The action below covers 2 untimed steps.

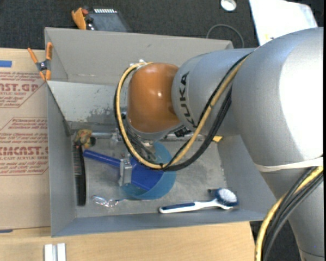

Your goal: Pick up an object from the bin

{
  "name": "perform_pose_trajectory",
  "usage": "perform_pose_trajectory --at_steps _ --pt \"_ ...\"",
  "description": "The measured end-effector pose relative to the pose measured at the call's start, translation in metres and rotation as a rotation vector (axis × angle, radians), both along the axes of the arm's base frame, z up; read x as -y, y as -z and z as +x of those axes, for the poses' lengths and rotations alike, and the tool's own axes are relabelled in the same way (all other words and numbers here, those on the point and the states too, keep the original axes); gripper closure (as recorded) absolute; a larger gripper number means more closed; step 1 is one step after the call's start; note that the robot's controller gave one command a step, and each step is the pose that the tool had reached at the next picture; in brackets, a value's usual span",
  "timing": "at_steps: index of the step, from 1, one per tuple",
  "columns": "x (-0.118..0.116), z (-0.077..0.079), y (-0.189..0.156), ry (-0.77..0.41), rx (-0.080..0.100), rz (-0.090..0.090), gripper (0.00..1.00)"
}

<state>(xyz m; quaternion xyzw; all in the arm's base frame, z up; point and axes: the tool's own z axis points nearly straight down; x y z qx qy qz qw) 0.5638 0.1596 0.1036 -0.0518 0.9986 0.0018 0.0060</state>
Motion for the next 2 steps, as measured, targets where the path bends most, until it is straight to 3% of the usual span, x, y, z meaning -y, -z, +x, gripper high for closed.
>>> perform_pose_trajectory --at_steps 1,2 --pt "0.0113 -0.0133 0.0329 0.106 -0.001 0.003 1.0" --pt "0.0113 -0.0133 0.0329 0.106 -0.001 0.003 1.0"
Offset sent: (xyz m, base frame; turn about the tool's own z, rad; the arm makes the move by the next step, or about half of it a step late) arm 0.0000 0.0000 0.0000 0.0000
